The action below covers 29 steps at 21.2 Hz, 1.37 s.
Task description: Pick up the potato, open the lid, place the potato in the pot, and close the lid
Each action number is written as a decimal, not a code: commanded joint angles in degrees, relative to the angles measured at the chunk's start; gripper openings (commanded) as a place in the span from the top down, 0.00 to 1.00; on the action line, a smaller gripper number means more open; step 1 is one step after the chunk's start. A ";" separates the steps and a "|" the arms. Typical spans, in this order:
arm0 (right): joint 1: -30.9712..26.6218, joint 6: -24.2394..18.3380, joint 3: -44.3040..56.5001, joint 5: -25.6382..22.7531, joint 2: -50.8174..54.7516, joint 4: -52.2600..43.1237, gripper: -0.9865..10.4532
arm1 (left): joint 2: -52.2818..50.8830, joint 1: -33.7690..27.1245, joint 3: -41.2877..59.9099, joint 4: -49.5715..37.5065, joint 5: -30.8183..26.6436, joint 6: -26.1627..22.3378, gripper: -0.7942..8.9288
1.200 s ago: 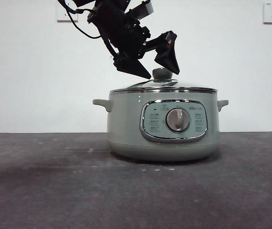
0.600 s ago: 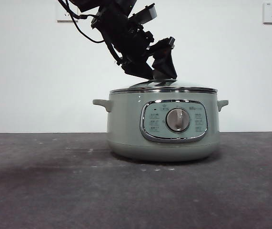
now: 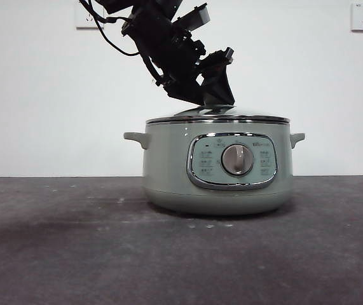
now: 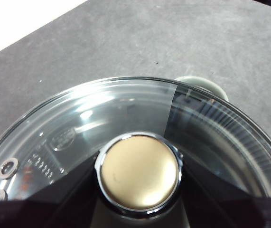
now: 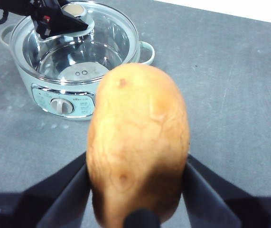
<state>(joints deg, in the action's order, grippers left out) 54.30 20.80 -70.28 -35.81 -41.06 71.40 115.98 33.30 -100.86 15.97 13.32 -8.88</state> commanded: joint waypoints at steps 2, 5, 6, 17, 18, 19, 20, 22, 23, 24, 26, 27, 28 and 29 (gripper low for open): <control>0.02 0.68 0.09 -0.24 0.07 -0.85 0.92 | -2.51 -0.02 -2.58 0.77 0.17 1.38 0.93; 0.02 0.68 0.09 -0.24 0.04 -0.85 0.92 | -4.72 -0.04 -3.76 1.18 0.15 1.36 0.93; 0.02 0.68 0.09 -0.24 0.02 -0.85 0.92 | -5.57 -0.04 -3.78 1.14 0.15 1.36 0.93; 0.02 -3.61 0.09 0.11 -3.43 -6.62 0.92 | -23.34 -6.25 -3.76 11.21 0.15 1.36 0.93; 0.02 -5.03 0.09 0.48 -4.04 -8.90 0.92 | -24.98 -6.97 -3.76 13.00 0.15 1.36 0.93; 0.02 -6.43 0.09 0.63 -4.70 -11.63 0.92 | -26.86 -7.78 -3.76 14.91 0.13 1.31 0.93; 0.00 -7.91 0.09 0.94 -5.51 -14.43 0.92 | -28.44 -8.55 -3.74 16.66 0.13 1.05 0.93; -0.07 -10.93 0.09 3.82 -7.58 -20.74 0.92 | -31.76 -10.16 -3.41 20.09 0.15 0.81 0.93; -0.44 -12.59 0.07 6.29 -8.59 -24.04 0.92 | -33.57 -10.93 -2.80 21.53 0.15 0.68 0.93; -1.27 -14.05 0.04 9.01 -10.16 -27.12 0.92 | -35.65 -11.58 -1.97 23.45 0.15 -0.15 0.93; -4.11 -15.37 0.00 14.67 -13.75 -31.76 0.92 | -40.92 -12.94 2.08 24.35 0.13 -0.98 0.93; -6.10 -15.50 -0.17 17.81 -15.76 -33.14 0.92 | -43.95 -13.64 5.03 24.06 0.04 -0.94 0.93; -7.72 -15.72 -0.39 19.80 -17.22 -34.07 0.92 | -46.36 -14.25 7.41 23.82 0.13 -0.46 0.93; -9.16 -16.33 -0.68 21.59 -18.49 -34.86 0.92 | -48.41 -14.73 9.55 23.58 0.13 -0.22 0.93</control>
<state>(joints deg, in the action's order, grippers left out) 46.11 5.76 -70.46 -15.33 -58.96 37.28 70.26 18.92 -92.68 42.00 12.88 -8.97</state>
